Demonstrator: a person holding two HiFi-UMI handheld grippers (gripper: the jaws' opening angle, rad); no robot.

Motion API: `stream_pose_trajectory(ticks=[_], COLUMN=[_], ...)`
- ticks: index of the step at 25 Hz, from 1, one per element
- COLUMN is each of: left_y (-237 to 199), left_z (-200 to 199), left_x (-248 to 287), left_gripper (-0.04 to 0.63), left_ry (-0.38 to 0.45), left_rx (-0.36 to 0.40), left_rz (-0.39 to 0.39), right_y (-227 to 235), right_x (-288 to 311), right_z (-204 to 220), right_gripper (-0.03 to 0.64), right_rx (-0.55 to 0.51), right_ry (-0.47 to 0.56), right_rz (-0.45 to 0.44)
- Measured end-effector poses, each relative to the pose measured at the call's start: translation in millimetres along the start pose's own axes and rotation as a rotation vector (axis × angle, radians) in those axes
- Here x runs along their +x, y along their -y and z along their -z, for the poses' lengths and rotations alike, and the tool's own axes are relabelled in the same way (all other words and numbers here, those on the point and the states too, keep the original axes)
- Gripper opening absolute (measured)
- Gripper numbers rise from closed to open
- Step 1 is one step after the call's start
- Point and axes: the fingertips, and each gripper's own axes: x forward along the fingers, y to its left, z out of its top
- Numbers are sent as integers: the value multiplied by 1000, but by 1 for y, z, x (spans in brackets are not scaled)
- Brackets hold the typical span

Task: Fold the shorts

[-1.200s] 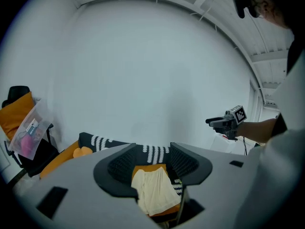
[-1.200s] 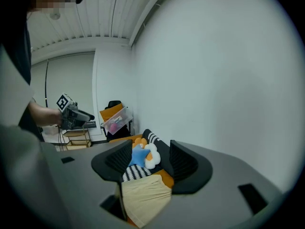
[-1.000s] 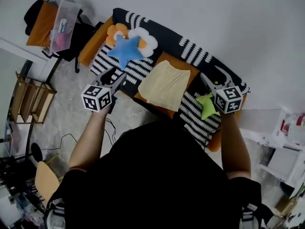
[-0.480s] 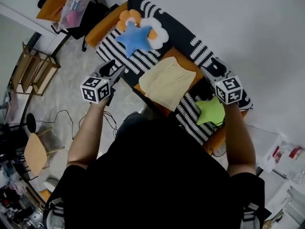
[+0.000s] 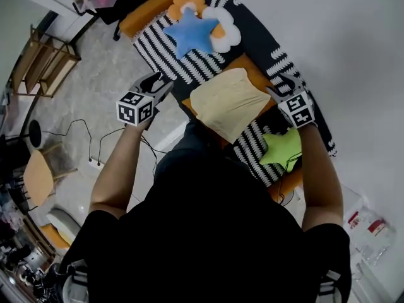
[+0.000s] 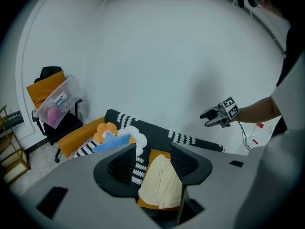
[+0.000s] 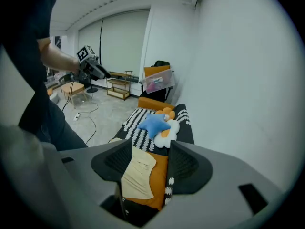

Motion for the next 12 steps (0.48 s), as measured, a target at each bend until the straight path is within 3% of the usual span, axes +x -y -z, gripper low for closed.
stream_pose_trajectory(ticks=[12], left_y=[-60], left_z=[92], left_x=[86], left_gripper=[241], left_ry=[-167], left_rx=[16], left_rz=[118], right_y=[8], right_x=[133], right_z=[45], right_gripper=[247], right_rx=[-30], right_ry=[-211], right_rz=[-146])
